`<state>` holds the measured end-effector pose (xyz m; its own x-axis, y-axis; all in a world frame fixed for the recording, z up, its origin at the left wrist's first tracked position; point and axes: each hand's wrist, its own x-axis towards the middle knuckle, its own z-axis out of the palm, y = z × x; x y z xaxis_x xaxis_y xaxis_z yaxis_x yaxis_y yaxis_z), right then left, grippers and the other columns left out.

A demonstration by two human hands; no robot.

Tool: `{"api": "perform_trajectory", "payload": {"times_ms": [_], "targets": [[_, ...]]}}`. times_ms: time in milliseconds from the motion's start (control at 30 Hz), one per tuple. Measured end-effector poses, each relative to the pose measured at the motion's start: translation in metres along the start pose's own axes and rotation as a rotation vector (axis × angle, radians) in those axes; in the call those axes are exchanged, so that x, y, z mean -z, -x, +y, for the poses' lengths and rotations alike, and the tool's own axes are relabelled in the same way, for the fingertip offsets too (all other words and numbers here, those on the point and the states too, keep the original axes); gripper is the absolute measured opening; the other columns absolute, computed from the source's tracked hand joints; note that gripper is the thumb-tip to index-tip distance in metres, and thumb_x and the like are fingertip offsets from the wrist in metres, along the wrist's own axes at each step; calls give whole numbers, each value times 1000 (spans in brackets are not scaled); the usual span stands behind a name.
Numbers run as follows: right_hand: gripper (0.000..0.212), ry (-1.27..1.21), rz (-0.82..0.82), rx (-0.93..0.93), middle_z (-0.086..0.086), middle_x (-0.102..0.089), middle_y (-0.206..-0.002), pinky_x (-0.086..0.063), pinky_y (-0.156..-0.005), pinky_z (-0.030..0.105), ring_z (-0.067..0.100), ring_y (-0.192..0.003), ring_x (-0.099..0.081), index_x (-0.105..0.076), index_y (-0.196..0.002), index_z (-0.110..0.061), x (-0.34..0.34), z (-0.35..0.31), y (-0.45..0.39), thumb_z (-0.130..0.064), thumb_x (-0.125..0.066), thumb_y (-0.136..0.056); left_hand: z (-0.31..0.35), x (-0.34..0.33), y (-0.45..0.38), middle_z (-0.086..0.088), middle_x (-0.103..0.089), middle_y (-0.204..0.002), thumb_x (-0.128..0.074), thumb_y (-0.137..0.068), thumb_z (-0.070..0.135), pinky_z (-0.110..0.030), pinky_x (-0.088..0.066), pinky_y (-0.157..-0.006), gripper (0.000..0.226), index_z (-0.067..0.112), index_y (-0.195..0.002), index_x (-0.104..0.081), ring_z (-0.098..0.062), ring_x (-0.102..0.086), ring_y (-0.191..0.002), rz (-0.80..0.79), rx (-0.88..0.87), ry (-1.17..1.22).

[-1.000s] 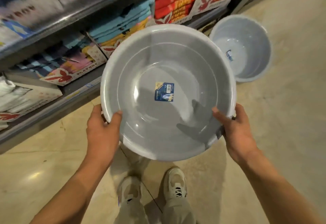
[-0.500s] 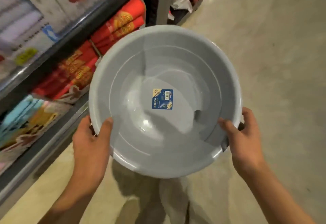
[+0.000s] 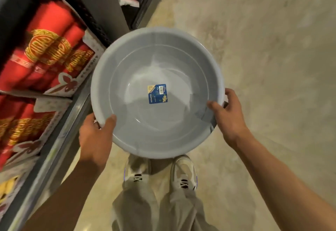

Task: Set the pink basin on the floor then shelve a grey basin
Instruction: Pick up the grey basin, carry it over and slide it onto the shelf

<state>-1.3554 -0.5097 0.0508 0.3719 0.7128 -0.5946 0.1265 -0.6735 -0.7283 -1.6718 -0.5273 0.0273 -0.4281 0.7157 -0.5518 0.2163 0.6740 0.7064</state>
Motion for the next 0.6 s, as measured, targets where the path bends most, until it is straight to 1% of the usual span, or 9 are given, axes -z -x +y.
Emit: {"api": "perform_trajectory", "payload": {"times_ms": [100, 133, 200, 333, 400, 433, 500, 533, 600], "targets": [[40, -5, 39, -33, 14, -71, -106, -65, -73, 48, 31, -91, -73, -51, -128, -21, -12, 9, -15, -15, -63, -90, 6, -6, -19, 8, -70, -94, -70, -92, 32, -40, -56, -78, 22, 20, -109, -63, -20, -70, -88, -29, -43, -201], [41, -12, 49, -40, 15, -71, -107, -64, -77, 52, 35, -93, -73, -52, -127, -21, -17, 11, -19, -17, -63, -88, 8, -8, -26, 6, -67, -92, -69, -92, 35, -43, -53, -77, 22, 20, -107, -62, -25, -66, -89, -45, -58, -280], [39, -25, 58, -68, 16, -71, -107, -62, -80, 56, 37, -94, -72, -52, -126, -20, -24, 17, -29, -16, -63, -89, 7, -11, -41, 3, -62, -87, -68, -92, 39, -39, -47, -70, 25, 18, -103, -60, -28, -60, -89, -45, -69, -389], [34, -3, 84, -106, 8, -71, -103, -62, -83, 53, 31, -92, -72, -56, -125, -19, -37, 33, -45, -13, -63, -92, -1, -25, -60, -2, -61, -87, -67, -93, 39, -39, -44, -69, 28, 14, -104, -59, -26, -58, -83, -43, -68, -463], [29, 27, 116, -83, -2, -70, -96, -62, -82, 48, 23, -88, -70, -63, -119, -19, -42, 42, -52, -11, -64, -92, -7, -31, -67, -1, -60, -85, -67, -95, 36, -28, -41, -63, 30, 9, -107, -61, -23, -58, -78, -30, -71, -482], [26, 41, 125, -73, -4, -69, -94, -62, -81, 46, 22, -88, -70, -65, -114, -20, -44, 46, -54, -10, -65, -90, -11, -33, -70, 0, -59, -84, -66, -95, 35, -22, -37, -58, 32, 7, -109, -61, -20, -57, -74, -20, -77, -490], [27, 65, 123, -67, -5, -69, -93, -62, -81, 46, 27, -91, -71, -65, -110, -25, -50, 56, -58, -8, -64, -89, -17, -37, -72, -6, -62, -95, -67, -95, 35, -18, -33, -55, 36, 7, -116, -59, -20, -57, -79, -4, -106, -491], [30, 79, 120, -75, -8, -69, -93, -62, -83, 46, 27, -93, -71, -65, -112, -27, -53, 61, -59, -9, -64, -89, -21, -38, -73, -6, -62, -101, -67, -95, 35, -17, -34, -55, 38, 10, -121, -57, -19, -58, -83, 2, -116, -482], [39, 91, 123, -104, -13, -68, -95, -61, -86, 47, 25, -94, -71, -64, -123, -31, -56, 68, -61, -13, -64, -89, -26, -40, -74, 5, -59, -97, -69, -94, 33, -16, -36, -54, 42, 15, -128, -52, -11, -57, -77, 8, -122, -450]]}}
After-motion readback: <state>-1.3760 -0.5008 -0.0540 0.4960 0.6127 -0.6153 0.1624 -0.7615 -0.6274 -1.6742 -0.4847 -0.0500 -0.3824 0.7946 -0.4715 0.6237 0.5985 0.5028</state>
